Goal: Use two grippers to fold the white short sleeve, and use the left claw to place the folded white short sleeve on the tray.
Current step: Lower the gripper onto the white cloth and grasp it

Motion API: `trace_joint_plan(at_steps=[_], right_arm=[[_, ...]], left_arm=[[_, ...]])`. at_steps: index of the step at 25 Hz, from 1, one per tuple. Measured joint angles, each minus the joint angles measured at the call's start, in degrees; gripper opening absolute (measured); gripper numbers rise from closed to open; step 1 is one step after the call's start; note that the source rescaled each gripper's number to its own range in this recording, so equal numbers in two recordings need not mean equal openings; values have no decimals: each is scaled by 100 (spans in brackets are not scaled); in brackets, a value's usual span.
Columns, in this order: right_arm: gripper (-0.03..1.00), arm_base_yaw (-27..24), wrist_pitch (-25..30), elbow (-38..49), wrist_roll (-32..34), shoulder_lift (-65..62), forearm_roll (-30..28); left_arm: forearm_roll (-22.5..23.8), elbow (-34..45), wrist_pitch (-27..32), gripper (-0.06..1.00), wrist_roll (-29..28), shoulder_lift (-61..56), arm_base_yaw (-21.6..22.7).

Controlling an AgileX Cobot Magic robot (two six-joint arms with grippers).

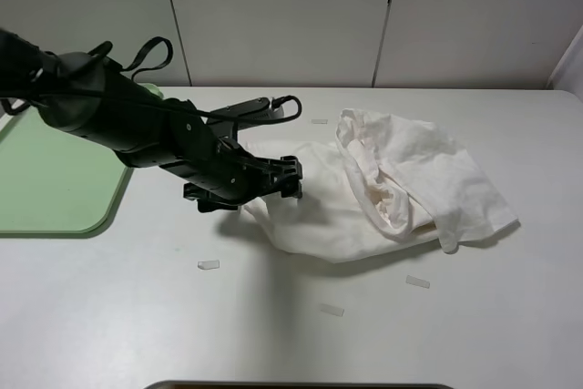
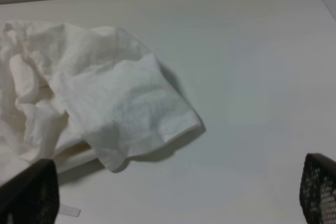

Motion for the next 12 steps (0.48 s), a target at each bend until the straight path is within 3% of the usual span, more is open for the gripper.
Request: trace_joint_plan(at_steps=[5, 12], right_arm=[[100, 0, 0, 0, 0, 0, 0], [100, 0, 0, 0, 0, 0, 0]], left_arm=[[-10, -336, -3, 97, -85, 234, -68], [-10, -504, -2, 76, -129, 337, -119]])
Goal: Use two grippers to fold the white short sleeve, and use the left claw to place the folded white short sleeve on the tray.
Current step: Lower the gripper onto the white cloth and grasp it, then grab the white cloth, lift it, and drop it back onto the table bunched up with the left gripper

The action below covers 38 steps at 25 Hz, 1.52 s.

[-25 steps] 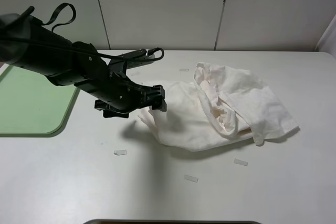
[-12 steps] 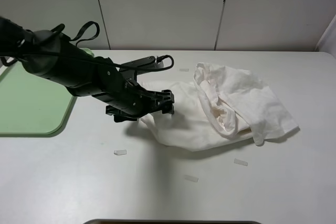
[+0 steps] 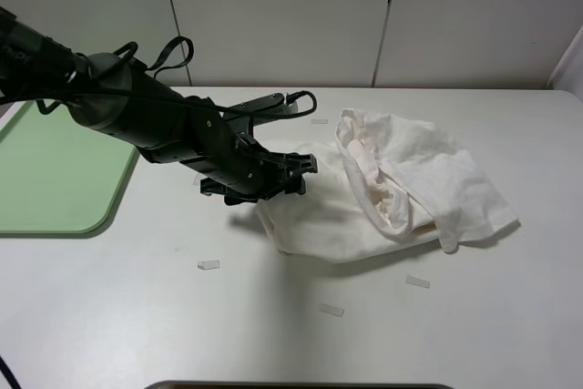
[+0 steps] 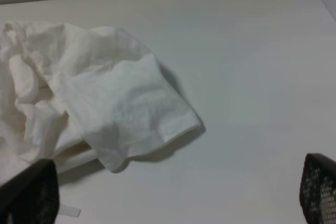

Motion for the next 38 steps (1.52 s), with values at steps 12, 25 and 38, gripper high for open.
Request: trace_joint_plan(at_steps=[12, 25, 38], right_arm=[[100, 0, 0, 0, 0, 0, 0], [100, 0, 0, 0, 0, 0, 0], [100, 0, 0, 0, 0, 0, 0]], left_arm=[[-16, 0, 71, 0, -7, 11, -6], [1145, -16, 2142, 0, -7, -1090, 641], [2907, -23, 4423, 0, -7, -3049, 1185]])
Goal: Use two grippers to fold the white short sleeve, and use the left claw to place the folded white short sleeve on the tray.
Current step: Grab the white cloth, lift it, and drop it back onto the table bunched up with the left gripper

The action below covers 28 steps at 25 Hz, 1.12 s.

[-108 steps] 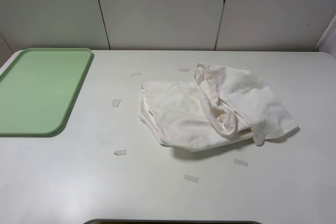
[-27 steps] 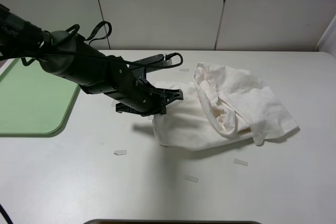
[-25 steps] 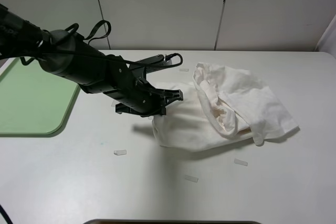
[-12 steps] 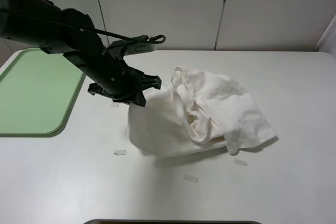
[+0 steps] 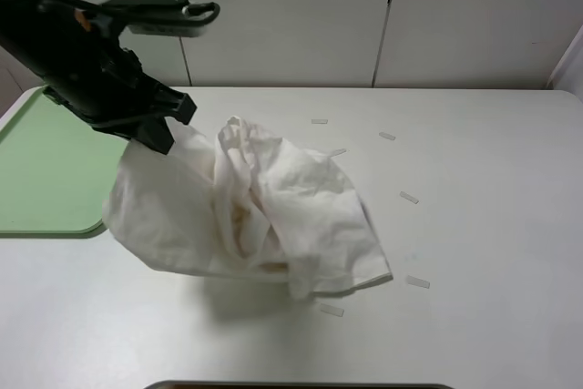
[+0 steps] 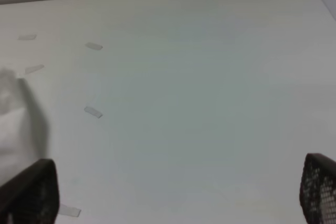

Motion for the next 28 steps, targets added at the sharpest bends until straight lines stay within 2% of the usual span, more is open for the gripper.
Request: trace_joint_plan(at_steps=[7, 11, 14, 17, 20, 23, 28], right_arm=[[100, 0, 0, 0, 0, 0, 0], [100, 0, 0, 0, 0, 0, 0], [100, 0, 0, 0, 0, 0, 0], [100, 0, 0, 0, 0, 0, 0], [100, 0, 0, 0, 0, 0, 0], [100, 0, 0, 0, 0, 0, 0], [100, 0, 0, 0, 0, 0, 0]], left_arm=[[530, 0, 788, 0, 0, -1075, 0], [527, 0, 845, 0, -14, -1276, 0], [260, 0, 816, 0, -52, -1013, 0], [-58, 0, 590, 0, -67, -559, -168], [-186, 0, 380, 0, -80, -314, -350], [-456, -7, -113, 0, -91, 163, -740], [-724, -7, -617, 0, -95, 733, -1104]])
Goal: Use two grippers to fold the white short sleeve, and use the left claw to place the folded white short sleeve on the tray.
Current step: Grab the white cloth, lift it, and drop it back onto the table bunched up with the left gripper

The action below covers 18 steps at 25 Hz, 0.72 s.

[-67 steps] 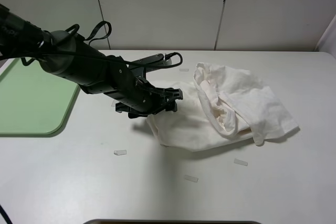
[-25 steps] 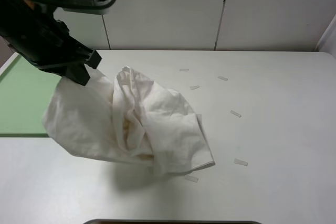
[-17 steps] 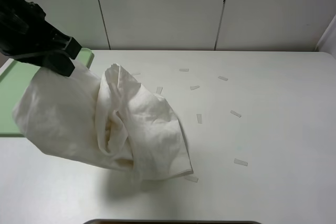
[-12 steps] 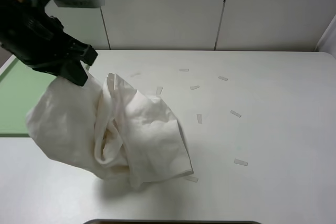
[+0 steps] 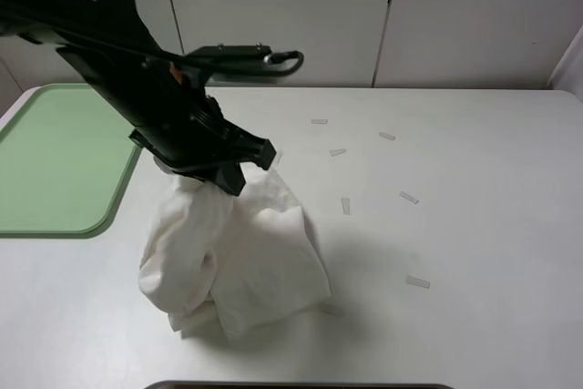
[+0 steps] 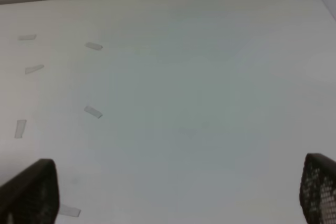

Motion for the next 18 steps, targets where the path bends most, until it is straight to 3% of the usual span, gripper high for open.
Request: trace_joint_plan(at_steps=[5, 8, 13, 16, 18], right_arm=[[100, 0, 0, 0, 0, 0, 0], [100, 0, 0, 0, 0, 0, 0], [100, 0, 0, 0, 0, 0, 0], [100, 0, 0, 0, 0, 0, 0], [100, 0, 0, 0, 0, 0, 0]], left_arm=[[-278, -2, -381, 9, -2, 532, -282], [-343, -2, -668, 30, -2, 767, -447], [-395, -2, -1084, 81, 51, 903, -561], [-479, -98, -1113, 95, 75, 907, -561], [-511, -268, -1040, 98, 89, 894, -561]])
